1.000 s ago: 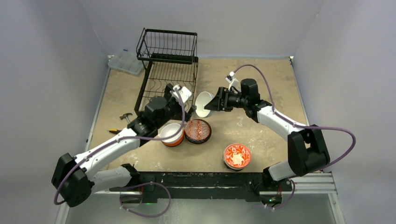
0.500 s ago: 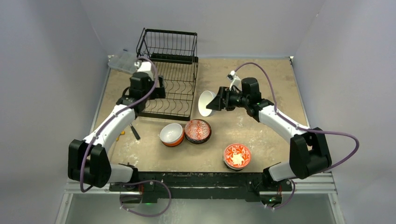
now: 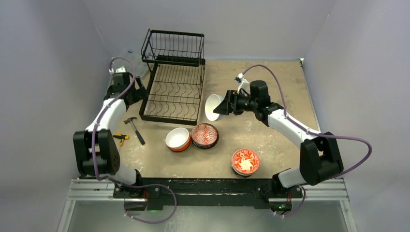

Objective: Load the bowls into the dish rack
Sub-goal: Pick up the bowl from the dish rack, then move the dish rack to the center of the board.

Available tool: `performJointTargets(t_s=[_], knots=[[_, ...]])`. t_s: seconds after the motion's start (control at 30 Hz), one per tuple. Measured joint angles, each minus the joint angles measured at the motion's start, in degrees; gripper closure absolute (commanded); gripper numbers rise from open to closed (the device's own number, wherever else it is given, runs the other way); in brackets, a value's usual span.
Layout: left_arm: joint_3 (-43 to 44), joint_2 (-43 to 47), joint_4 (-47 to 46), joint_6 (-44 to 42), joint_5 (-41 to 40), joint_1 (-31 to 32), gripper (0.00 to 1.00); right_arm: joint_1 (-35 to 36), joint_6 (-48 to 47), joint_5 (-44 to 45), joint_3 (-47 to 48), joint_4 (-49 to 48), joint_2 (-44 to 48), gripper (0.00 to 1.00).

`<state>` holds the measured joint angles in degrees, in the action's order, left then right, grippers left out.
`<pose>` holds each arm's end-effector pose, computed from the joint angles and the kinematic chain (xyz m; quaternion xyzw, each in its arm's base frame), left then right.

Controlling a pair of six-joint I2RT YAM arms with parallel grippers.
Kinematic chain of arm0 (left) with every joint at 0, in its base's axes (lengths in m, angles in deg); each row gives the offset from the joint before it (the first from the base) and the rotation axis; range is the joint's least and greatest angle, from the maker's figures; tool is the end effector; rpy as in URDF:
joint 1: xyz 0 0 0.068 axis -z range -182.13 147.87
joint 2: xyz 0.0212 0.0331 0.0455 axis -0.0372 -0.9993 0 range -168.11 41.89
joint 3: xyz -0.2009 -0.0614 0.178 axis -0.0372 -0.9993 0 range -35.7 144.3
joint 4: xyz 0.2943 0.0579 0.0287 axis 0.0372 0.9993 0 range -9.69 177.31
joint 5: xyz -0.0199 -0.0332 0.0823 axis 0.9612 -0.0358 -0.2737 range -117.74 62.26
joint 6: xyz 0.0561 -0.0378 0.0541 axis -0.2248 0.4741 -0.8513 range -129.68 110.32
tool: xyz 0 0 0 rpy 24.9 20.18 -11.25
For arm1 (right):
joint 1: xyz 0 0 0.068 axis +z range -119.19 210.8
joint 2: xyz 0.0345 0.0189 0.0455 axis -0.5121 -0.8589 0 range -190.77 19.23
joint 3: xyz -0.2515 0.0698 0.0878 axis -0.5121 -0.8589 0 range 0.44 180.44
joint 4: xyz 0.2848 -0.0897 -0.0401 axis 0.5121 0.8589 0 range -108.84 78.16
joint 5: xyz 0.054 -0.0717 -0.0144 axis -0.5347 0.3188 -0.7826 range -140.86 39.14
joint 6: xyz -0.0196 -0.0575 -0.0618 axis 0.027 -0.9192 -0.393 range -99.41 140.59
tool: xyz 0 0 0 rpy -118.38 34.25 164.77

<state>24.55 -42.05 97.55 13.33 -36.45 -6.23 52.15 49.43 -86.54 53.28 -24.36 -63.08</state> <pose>0.3902 0.0395 0.2201 -0.2432 0.8744 0.0002 0.4197 0.3454 0.1829 0.2334 -0.1144 0.8073 0.4526 0.3610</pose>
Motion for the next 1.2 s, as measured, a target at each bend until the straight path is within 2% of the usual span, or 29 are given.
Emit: performJointTargets(t_s=[0.17,0.4,0.5,0.73,0.93,1.2], knots=[[4.63,-10.43,3.91,-0.04,4.33,-0.76,0.01,0.0,-0.09,-0.35,0.57,0.04,0.0,1.0],[4.94,-14.47,6.51,1.2,13.29,-0.76,0.07,0.0,-0.46,-1.14,0.83,-0.02,0.0,1.0],[4.87,-15.96,6.4,3.19,17.64,-0.74,0.13,0.0,-0.48,-1.11,0.83,0.0,0.15,1.0],[1.18,-16.06,4.24,6.16,21.42,0.5,0.17,0.0,-0.66,-1.09,0.85,0.04,1.27,1.0],[-2.36,-13.73,4.35,8.28,23.37,4.98,0.24,0.0,-1.03,-0.96,1.75,0.09,1.38,1.0],[-3.65,-12.96,4.02,11.06,26.21,11.58,0.29,0.0,-2.21,0.52,2.67,0.17,1.49,1.0]])
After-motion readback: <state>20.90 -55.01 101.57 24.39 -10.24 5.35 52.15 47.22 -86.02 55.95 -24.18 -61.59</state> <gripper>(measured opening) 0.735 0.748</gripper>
